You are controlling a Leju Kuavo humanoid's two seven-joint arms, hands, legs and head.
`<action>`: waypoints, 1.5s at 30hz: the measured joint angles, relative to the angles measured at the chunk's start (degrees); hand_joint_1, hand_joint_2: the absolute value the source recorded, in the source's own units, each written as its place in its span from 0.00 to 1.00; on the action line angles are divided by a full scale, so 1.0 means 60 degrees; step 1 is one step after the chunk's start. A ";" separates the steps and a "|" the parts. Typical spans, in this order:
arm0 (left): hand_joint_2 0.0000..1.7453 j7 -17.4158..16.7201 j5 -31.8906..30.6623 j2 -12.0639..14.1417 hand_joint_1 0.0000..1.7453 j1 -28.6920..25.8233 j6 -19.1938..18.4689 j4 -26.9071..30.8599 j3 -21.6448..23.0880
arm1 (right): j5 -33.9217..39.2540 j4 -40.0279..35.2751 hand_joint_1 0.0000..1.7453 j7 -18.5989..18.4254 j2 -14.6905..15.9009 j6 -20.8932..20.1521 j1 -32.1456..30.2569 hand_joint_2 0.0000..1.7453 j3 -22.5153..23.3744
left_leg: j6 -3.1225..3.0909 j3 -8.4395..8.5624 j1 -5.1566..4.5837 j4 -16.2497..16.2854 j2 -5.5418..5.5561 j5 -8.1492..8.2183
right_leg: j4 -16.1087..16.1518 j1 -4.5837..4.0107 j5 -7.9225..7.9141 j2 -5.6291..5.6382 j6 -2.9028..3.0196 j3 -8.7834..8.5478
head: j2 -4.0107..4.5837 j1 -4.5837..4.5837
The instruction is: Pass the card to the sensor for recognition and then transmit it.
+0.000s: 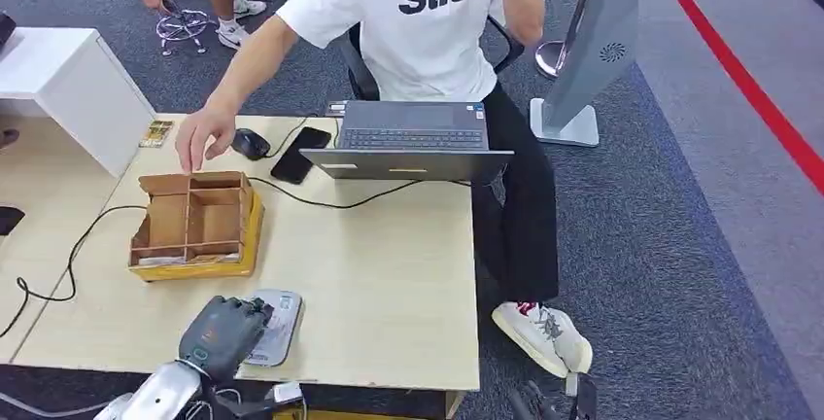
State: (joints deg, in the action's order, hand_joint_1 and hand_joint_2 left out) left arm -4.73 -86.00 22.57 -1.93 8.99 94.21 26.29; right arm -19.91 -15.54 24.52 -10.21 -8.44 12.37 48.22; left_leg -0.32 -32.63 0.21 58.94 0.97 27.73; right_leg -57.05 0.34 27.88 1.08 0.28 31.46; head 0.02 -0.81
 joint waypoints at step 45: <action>1.00 0.0773 -0.0570 -0.2145 0.00 0.1709 -0.0093 0.1467 -0.4250 | -0.0087 -0.0069 0.00 -0.0066 -0.0120 0.0153 0.0010 1.00 -0.0695 | 0.0008 -0.0049 0.0001 -0.0005 -0.0021 -0.0041 | -0.0002 -0.0003 -0.0054 0.0018 0.0028 0.0030 | 0.0000 0.0036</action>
State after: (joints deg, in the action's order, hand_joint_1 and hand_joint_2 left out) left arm -0.09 -89.42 9.70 8.32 8.44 103.01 0.79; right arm -20.44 -15.96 24.13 -10.93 -7.52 12.43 44.04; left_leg -0.27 -32.92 0.22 58.91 0.84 27.48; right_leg -57.06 0.32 27.56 1.19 0.44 31.64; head 0.02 -0.59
